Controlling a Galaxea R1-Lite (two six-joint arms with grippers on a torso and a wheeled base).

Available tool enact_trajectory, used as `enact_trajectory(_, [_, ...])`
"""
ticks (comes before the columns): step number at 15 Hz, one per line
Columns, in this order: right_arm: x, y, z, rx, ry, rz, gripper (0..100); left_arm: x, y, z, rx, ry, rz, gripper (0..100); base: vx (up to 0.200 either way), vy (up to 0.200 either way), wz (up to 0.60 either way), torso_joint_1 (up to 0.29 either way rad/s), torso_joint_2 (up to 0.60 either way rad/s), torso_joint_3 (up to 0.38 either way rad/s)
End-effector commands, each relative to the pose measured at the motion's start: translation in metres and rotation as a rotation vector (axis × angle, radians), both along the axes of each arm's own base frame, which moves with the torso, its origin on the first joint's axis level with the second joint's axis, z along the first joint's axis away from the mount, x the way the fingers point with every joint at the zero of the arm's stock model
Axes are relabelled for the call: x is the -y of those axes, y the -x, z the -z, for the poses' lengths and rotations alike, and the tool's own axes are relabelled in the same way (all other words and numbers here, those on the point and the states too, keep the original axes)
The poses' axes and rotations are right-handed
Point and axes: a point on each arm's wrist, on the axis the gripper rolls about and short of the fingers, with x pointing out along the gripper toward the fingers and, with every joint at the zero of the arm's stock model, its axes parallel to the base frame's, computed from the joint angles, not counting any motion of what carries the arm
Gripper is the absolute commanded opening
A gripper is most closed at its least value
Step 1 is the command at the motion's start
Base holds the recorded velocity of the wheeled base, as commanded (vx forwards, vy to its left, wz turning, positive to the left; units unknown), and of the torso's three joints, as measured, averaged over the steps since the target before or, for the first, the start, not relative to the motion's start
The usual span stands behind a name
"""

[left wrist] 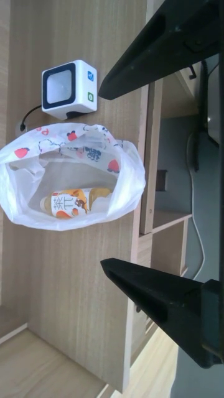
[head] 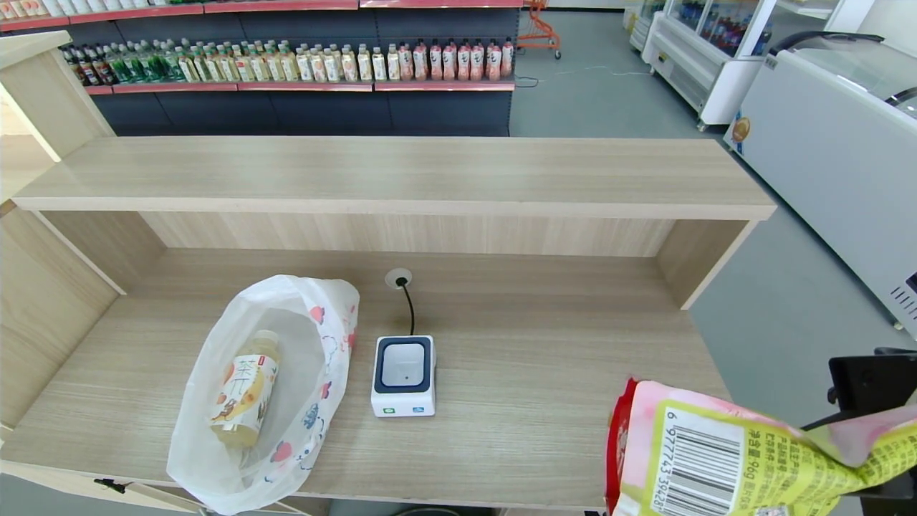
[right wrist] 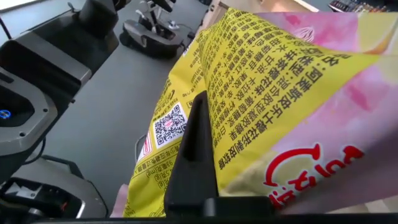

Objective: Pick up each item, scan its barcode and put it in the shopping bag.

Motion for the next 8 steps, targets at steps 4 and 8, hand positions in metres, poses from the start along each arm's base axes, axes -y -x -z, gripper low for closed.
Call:
enact_trajectory(4, [0.001,0.006,0.011,-0.051,0.006,-0.003,0,0.0,0.0,0.0,0.0,0.0,-0.001,100,0.0,0.0,0.0,0.0,0.0,0.0])
enact_trajectory(8, [0.0,0.002,0.016,-0.083,0.01,-0.002,0,0.0,0.0,0.0,0.0,0.0,-0.001,100,0.0,0.0,0.0,0.0,0.0,0.0])
